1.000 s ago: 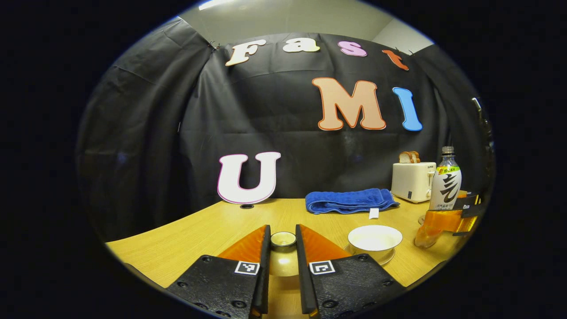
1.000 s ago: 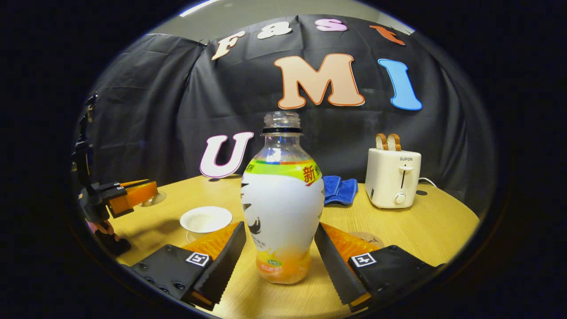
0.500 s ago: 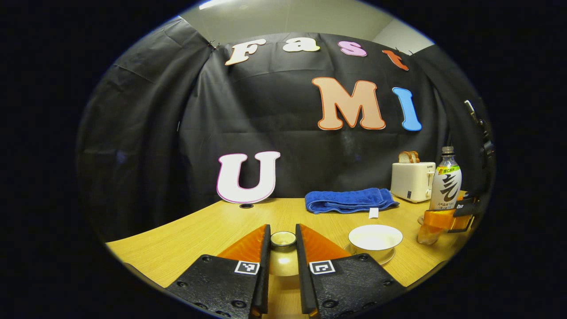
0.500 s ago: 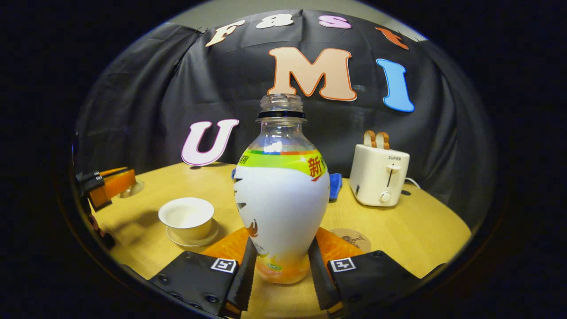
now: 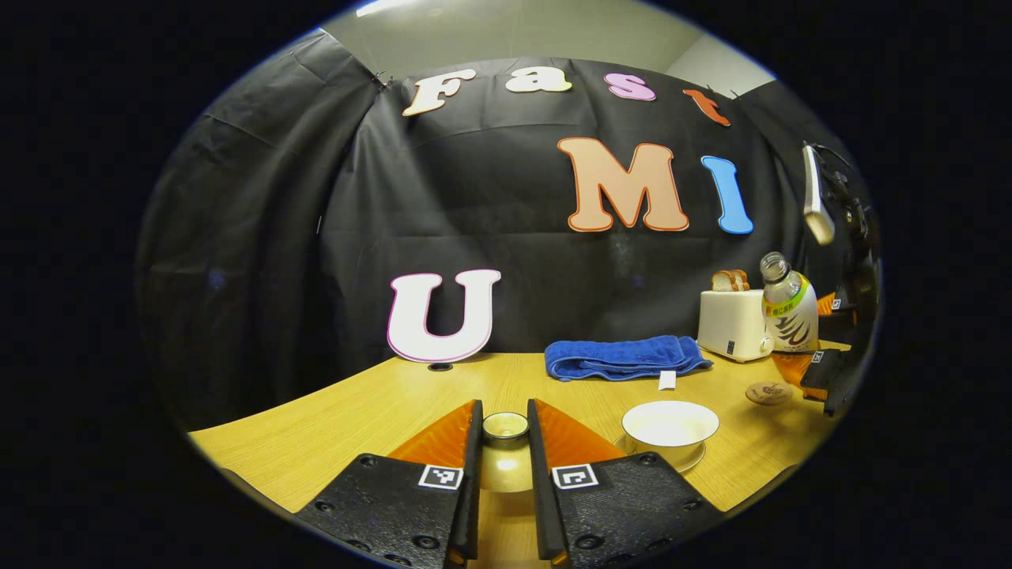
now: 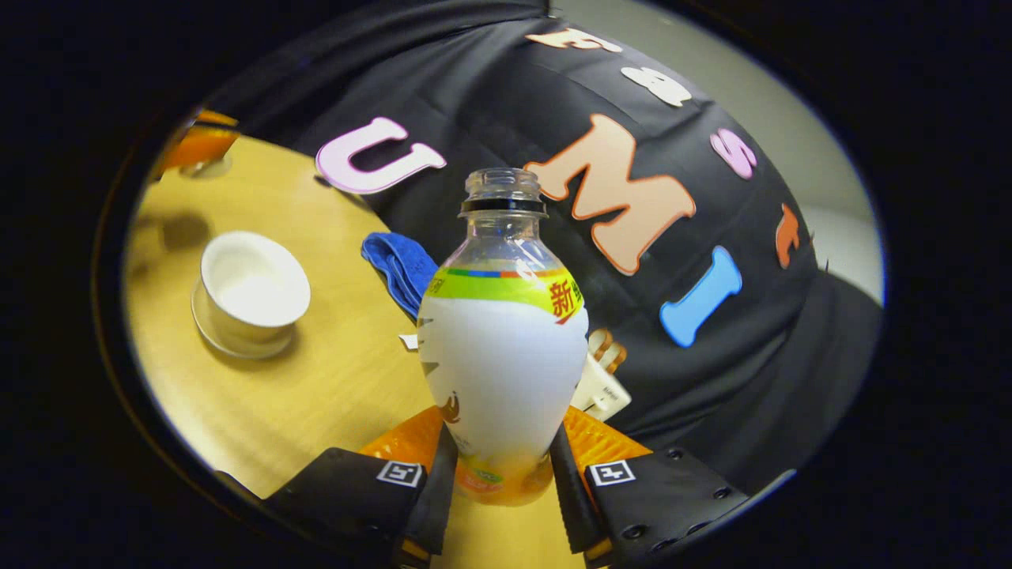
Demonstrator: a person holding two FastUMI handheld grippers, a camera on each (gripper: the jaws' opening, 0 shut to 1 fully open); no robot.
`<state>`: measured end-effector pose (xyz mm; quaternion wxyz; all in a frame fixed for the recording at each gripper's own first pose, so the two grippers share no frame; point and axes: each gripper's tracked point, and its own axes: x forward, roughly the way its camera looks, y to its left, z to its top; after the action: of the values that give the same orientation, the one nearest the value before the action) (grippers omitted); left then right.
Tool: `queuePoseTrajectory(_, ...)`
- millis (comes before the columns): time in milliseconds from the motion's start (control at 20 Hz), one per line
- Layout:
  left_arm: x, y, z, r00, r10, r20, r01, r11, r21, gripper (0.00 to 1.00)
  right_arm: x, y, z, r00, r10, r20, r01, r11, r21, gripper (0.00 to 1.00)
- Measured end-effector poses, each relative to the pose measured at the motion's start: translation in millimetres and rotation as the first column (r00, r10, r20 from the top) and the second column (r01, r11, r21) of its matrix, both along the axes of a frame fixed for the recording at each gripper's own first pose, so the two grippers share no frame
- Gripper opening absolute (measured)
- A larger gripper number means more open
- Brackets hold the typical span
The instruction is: Open the teacup lid with one hand, grasp the water bottle and pour water into the teacup with the other hand; after pouring, place the water bottle on the coaster and then close the teacup lid.
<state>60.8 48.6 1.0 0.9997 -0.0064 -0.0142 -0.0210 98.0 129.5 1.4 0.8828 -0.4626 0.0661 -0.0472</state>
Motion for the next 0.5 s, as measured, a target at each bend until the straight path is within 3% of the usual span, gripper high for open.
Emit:
queuePoseTrajectory(150,0,0,0,1.000,0.000,0.000,0.000,1.000,0.000,0.27,0,3,-1,1.000,0.012,-0.006,-0.012,0.984,-0.178,0.60)
queuePoseTrajectory(300,0,0,0,1.000,0.000,-0.001,0.000,1.000,-0.001,0.26,5,4,-3,1.000,0.019,-0.007,-0.020,0.932,-0.361,0.62)
queuePoseTrajectory(500,0,0,0,1.000,0.000,-0.002,0.000,1.000,-0.001,0.27,11,-5,-5,1.000,0.002,-0.017,-0.009,0.900,-0.437,0.60)
